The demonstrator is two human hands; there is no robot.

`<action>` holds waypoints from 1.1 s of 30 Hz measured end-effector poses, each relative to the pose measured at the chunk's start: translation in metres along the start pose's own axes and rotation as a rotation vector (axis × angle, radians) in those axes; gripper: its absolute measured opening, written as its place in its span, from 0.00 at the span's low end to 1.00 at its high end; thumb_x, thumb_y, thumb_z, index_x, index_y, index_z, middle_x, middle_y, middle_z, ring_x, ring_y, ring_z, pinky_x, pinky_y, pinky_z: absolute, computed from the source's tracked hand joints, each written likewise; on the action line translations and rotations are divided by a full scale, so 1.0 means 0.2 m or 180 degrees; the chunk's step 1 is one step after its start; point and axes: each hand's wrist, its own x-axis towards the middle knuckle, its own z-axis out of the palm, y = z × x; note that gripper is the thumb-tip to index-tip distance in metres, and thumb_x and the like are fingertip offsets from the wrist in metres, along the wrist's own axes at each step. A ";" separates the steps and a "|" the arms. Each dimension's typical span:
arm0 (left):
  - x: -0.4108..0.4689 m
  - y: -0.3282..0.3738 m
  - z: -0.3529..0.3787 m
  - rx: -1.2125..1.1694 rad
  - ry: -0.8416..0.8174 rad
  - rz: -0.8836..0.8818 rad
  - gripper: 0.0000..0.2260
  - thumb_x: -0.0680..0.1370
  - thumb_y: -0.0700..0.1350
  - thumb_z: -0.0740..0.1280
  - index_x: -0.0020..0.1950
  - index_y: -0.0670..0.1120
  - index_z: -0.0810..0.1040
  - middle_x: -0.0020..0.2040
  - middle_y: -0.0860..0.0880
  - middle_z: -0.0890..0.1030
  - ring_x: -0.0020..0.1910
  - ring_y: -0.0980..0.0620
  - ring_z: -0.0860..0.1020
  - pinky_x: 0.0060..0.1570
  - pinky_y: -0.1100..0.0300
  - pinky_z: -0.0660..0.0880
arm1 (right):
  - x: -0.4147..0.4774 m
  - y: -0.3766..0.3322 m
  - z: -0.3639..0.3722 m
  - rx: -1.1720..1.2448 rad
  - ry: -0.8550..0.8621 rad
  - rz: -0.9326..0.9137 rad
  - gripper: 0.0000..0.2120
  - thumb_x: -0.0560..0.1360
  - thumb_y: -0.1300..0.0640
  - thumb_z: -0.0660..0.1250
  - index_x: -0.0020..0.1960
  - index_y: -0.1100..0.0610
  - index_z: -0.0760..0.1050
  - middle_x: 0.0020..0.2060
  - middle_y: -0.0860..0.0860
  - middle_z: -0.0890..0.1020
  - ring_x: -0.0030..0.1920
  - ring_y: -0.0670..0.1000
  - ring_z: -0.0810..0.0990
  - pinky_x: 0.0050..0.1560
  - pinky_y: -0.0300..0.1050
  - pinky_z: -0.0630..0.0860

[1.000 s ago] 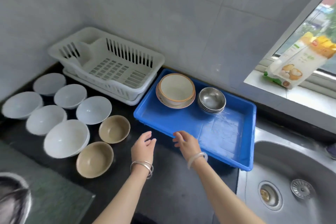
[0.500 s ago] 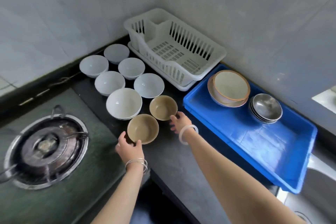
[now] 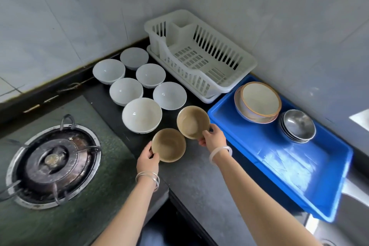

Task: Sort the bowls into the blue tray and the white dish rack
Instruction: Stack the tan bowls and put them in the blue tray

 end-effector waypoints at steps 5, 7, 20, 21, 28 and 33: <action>-0.01 0.01 0.05 -0.0372 -0.0287 -0.0247 0.16 0.77 0.36 0.61 0.64 0.44 0.75 0.55 0.43 0.79 0.54 0.46 0.77 0.56 0.56 0.74 | -0.13 0.02 -0.02 -0.0571 -0.0209 -0.0332 0.10 0.77 0.58 0.60 0.58 0.51 0.72 0.37 0.48 0.79 0.31 0.46 0.79 0.30 0.35 0.76; -0.01 0.02 0.06 -0.0524 -0.0242 -0.0324 0.14 0.78 0.38 0.59 0.62 0.43 0.76 0.55 0.43 0.78 0.55 0.45 0.76 0.56 0.55 0.74 | -0.16 0.05 0.00 -0.0894 -0.0306 -0.0407 0.10 0.77 0.57 0.60 0.58 0.51 0.72 0.37 0.47 0.79 0.32 0.46 0.80 0.31 0.36 0.76; 0.07 0.04 0.06 -0.0030 -0.0416 -0.0325 0.13 0.78 0.38 0.61 0.63 0.40 0.75 0.60 0.40 0.77 0.60 0.41 0.75 0.53 0.51 0.77 | -0.11 0.13 0.06 -0.1675 -0.0387 -0.0343 0.14 0.78 0.54 0.61 0.63 0.50 0.66 0.43 0.50 0.79 0.39 0.51 0.81 0.40 0.40 0.79; 0.08 0.04 0.06 0.0003 -0.0426 -0.0335 0.13 0.78 0.38 0.61 0.63 0.40 0.75 0.60 0.39 0.77 0.59 0.41 0.75 0.52 0.51 0.77 | -0.10 0.14 0.05 -0.1643 -0.0387 -0.0264 0.14 0.77 0.53 0.62 0.63 0.49 0.66 0.44 0.51 0.79 0.39 0.51 0.81 0.42 0.41 0.80; 0.10 0.07 0.06 0.0107 -0.0535 -0.0361 0.13 0.77 0.38 0.62 0.61 0.40 0.76 0.58 0.39 0.77 0.52 0.45 0.75 0.48 0.53 0.77 | -0.08 0.15 0.06 -0.0350 -0.0833 0.0431 0.18 0.78 0.55 0.62 0.67 0.51 0.69 0.51 0.51 0.78 0.41 0.49 0.83 0.41 0.42 0.81; 0.07 0.14 0.13 0.0214 -0.0717 -0.0217 0.10 0.77 0.38 0.63 0.56 0.43 0.77 0.53 0.42 0.78 0.50 0.48 0.76 0.42 0.57 0.77 | -0.10 0.16 0.01 -0.0033 -0.0504 0.0379 0.16 0.78 0.55 0.61 0.66 0.50 0.70 0.49 0.49 0.79 0.37 0.48 0.83 0.33 0.36 0.81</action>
